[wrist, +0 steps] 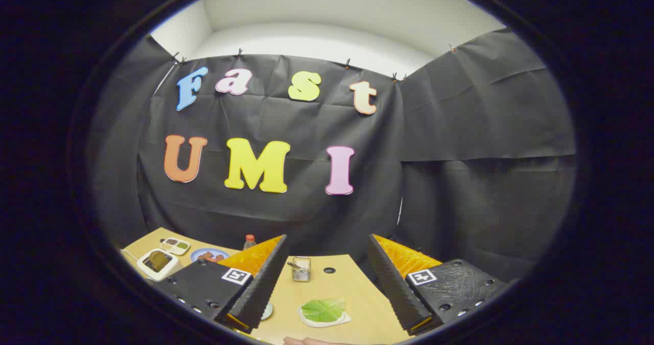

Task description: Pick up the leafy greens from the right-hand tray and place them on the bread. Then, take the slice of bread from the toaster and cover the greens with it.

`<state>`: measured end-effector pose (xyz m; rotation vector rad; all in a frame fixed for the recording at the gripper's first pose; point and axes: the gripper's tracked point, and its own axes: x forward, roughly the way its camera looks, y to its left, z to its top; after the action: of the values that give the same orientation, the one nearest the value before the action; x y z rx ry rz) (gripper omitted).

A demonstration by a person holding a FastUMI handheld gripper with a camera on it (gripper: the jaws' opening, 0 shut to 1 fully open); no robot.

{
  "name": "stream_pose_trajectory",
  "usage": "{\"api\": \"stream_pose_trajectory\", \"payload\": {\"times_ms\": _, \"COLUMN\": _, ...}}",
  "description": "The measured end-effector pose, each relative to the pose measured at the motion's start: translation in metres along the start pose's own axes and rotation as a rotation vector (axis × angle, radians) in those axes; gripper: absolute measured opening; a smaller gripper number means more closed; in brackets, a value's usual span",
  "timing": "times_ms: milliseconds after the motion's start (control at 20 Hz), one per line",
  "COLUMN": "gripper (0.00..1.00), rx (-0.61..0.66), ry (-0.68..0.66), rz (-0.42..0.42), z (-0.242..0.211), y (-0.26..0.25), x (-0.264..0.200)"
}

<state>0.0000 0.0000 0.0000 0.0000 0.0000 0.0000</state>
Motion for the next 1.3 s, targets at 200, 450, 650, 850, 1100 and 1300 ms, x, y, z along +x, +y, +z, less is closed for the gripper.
{"api": "stream_pose_trajectory", "payload": {"times_ms": 200, "gripper": 0.95, "rx": -0.037, "ry": 0.005, "rz": -0.008, "z": 0.002, "y": 0.005, "x": -0.007}}
{"api": "stream_pose_trajectory", "payload": {"times_ms": 450, "gripper": 0.95, "rx": -0.060, "ry": 0.011, "rz": -0.009, "z": -0.002, "y": -0.001, "x": -0.007}}
{"api": "stream_pose_trajectory", "payload": {"times_ms": 650, "gripper": 0.95, "rx": -0.052, "ry": 0.007, "rz": 0.012, "z": -0.011, "y": -0.014, "x": 0.001}}
{"api": "stream_pose_trajectory", "payload": {"times_ms": 850, "gripper": 0.95, "rx": -0.085, "ry": 0.023, "rz": 0.064, "z": -0.034, "y": -0.031, "x": 0.026}}
{"api": "stream_pose_trajectory", "payload": {"times_ms": 1100, "gripper": 0.95, "rx": -0.070, "ry": 0.128, "rz": 0.107, "z": -0.096, "y": -0.052, "x": 0.069}}
{"api": "stream_pose_trajectory", "payload": {"times_ms": 1300, "gripper": 0.96, "rx": -0.043, "ry": 0.250, "rz": 0.160, "z": -0.158, "y": -0.056, "x": 0.110}}
